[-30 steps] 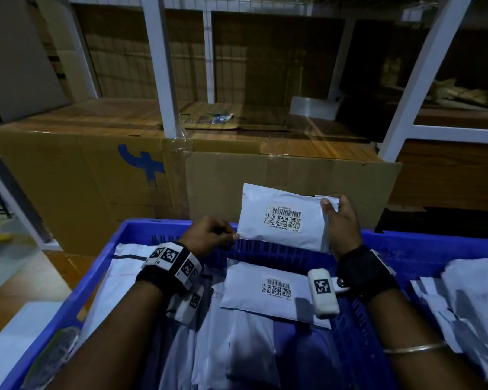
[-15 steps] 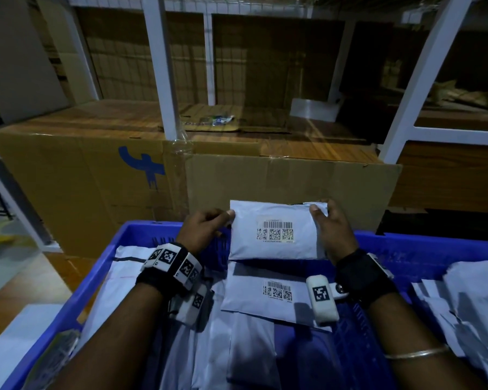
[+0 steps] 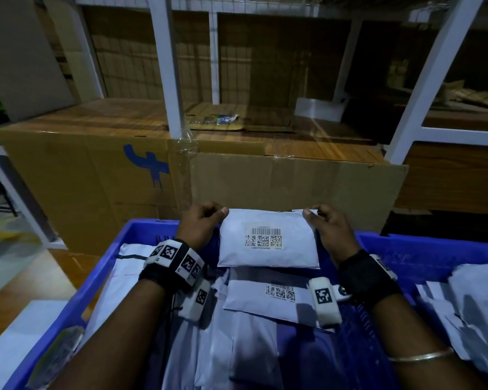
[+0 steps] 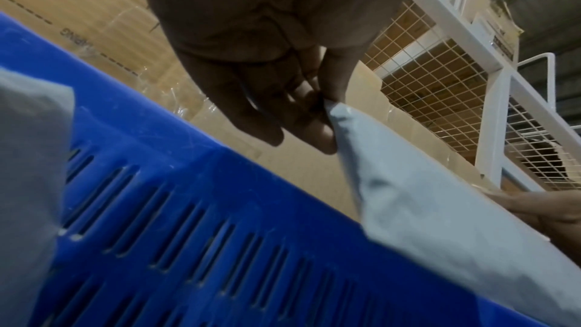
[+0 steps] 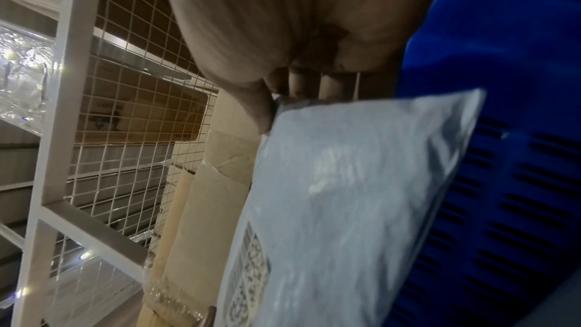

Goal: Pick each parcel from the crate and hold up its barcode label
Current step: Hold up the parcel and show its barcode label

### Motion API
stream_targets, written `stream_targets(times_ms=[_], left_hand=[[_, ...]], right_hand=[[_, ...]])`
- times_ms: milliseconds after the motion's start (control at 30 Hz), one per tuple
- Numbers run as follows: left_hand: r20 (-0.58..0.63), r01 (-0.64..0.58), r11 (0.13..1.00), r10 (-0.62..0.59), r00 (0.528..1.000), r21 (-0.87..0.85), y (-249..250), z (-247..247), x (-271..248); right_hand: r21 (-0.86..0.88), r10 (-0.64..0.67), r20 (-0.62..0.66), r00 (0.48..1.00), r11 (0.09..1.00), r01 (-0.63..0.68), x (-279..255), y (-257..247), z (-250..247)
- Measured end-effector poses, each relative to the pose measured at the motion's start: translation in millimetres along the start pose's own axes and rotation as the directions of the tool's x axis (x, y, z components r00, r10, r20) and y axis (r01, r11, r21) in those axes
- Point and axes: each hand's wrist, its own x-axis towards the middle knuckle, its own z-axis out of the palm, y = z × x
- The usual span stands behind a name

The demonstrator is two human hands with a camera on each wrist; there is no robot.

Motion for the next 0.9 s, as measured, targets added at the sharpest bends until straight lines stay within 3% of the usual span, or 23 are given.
stream_targets(times_ms=[233,367,500,633,900], left_hand=[[-0.011,-0.008,1.0,0.008,1.0,0.028,2.4,3.1,-1.2],[-0.003,-0.007,1.0,0.007,1.0,0.027,-3.9,4.1,0.9],[0.075,-0.021,0.999,0.019,0.997,0.028,-9.5,5.4,1.6],[0.171,-0.084,0.995,0.073,0.983,0.058,-3.8,9.5,-3.7],[0.273,-0.113,0.993,0.114,0.955,-0.019,7.2,17.4,-10.0]], right_hand=[[-0.022,0.004,0.012,1.0,1.0,-0.004,-1.7,1.7,-1.8],[-0.171,-0.017,0.029,0.999,0.985,0.022,-1.7,3.3,-2.5],[-0.303,0.015,0.126,0.992,0.953,0.024,-0.4,9.3,-3.3],[-0.277,0.027,0.223,0.974,0.96,0.037,-5.6,11.6,4.5],[-0.399,0.0,0.395,0.919,0.901,0.172,-14.9,13.1,21.4]])
